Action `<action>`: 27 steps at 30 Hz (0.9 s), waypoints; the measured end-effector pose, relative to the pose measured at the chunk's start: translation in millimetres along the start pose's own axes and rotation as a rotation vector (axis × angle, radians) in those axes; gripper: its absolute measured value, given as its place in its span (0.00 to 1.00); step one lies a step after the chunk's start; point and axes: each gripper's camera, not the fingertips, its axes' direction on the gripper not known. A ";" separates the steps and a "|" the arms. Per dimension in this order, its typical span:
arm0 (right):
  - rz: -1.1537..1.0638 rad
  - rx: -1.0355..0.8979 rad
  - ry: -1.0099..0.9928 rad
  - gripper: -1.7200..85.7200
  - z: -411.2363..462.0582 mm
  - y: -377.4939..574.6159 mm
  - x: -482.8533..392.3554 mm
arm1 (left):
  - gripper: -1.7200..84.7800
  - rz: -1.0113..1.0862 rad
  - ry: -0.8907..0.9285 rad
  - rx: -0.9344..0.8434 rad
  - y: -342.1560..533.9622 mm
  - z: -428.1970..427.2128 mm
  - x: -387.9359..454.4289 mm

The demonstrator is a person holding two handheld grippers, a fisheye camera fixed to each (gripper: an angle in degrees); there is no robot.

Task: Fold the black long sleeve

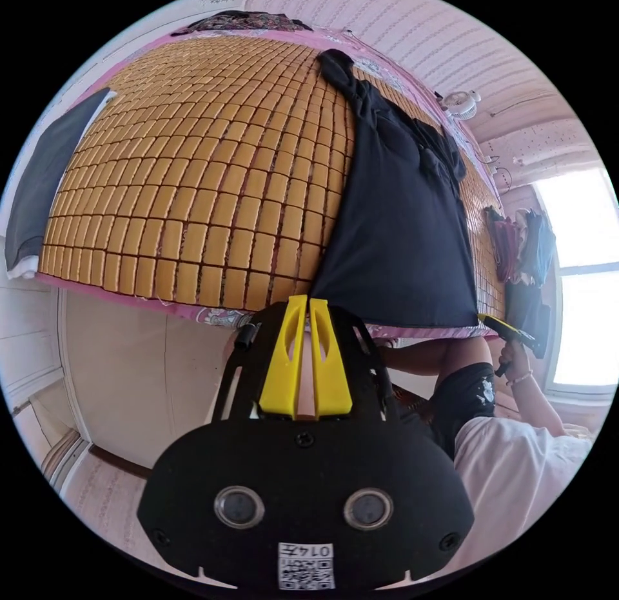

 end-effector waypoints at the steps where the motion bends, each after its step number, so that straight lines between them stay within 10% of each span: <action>1: 0.006 -0.007 -0.006 0.01 0.0 2.5 0.1 | 0.01 -0.003 0.003 -0.002 3.6 0.0 -1.3; 27: 0.001 -0.054 -0.047 0.02 -109.8 155.7 -75.3 | 0.01 -0.125 0.198 0.140 184.4 -86.1 -30.8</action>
